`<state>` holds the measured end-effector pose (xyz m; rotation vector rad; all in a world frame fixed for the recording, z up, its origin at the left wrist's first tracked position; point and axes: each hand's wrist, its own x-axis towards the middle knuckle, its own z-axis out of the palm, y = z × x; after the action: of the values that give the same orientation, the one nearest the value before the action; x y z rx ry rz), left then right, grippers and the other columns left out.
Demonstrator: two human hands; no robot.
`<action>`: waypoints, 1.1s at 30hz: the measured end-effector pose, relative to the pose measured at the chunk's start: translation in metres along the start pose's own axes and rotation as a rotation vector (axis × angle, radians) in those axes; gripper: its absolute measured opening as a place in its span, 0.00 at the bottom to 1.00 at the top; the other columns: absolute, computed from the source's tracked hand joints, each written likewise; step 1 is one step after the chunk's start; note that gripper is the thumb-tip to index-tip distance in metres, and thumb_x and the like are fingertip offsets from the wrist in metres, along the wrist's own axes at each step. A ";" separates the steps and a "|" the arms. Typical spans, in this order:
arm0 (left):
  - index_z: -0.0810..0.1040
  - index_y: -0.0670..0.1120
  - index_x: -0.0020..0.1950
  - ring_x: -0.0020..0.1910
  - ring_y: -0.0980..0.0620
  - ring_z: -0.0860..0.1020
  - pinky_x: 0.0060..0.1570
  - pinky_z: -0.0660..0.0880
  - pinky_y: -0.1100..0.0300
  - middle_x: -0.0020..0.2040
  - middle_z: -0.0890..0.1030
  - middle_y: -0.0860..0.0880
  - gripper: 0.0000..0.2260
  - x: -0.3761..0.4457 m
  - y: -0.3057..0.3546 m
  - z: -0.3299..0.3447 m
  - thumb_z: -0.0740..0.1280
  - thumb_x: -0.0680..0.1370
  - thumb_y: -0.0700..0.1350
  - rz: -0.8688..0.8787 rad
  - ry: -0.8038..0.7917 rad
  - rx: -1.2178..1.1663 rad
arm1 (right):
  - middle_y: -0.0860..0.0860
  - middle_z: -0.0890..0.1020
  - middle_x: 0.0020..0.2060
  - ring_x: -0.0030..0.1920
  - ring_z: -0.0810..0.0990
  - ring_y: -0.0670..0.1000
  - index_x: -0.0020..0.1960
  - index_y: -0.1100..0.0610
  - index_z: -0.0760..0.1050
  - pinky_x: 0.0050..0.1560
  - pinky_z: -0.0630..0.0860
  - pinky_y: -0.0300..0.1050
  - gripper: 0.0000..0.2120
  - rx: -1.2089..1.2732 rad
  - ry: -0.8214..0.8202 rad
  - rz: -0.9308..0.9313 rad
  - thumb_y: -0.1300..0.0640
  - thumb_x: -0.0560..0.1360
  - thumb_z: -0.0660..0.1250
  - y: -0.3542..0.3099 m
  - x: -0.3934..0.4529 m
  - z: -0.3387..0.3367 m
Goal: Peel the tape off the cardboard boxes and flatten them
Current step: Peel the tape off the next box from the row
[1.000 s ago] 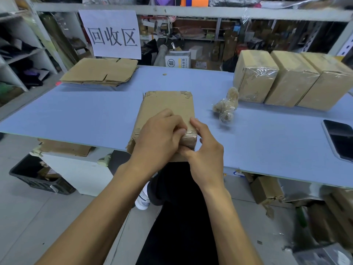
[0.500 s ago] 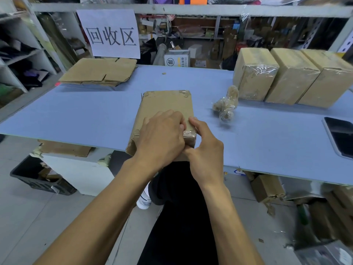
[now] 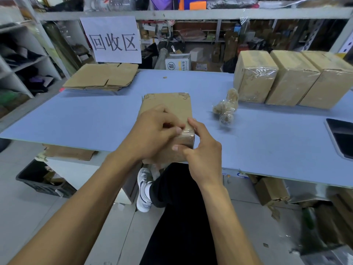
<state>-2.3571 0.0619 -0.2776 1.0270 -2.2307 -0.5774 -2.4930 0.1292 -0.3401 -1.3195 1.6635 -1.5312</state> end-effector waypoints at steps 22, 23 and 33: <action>0.71 0.47 0.44 0.55 0.48 0.63 0.59 0.67 0.47 0.52 0.67 0.52 0.05 0.013 0.014 0.022 0.63 0.80 0.44 0.004 -0.060 0.392 | 0.41 0.81 0.64 0.63 0.76 0.37 0.70 0.47 0.75 0.62 0.70 0.30 0.35 -0.025 0.007 -0.013 0.64 0.65 0.77 0.003 -0.001 -0.001; 0.71 0.47 0.45 0.55 0.48 0.63 0.59 0.67 0.47 0.52 0.66 0.52 0.05 0.012 0.014 0.023 0.63 0.80 0.44 0.012 -0.051 0.406 | 0.41 0.81 0.63 0.63 0.76 0.37 0.70 0.47 0.75 0.61 0.69 0.29 0.35 -0.025 0.007 -0.008 0.64 0.65 0.76 0.003 -0.001 -0.001; 0.69 0.47 0.45 0.53 0.48 0.64 0.57 0.67 0.45 0.51 0.67 0.50 0.05 0.008 0.007 0.022 0.62 0.80 0.43 0.070 -0.056 0.377 | 0.42 0.80 0.64 0.65 0.75 0.38 0.70 0.45 0.75 0.65 0.70 0.34 0.36 -0.028 0.006 -0.001 0.58 0.63 0.75 -0.001 -0.002 0.001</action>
<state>-2.3795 0.0625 -0.2863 1.1178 -2.4721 -0.1567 -2.4913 0.1305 -0.3396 -1.3318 1.6942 -1.5187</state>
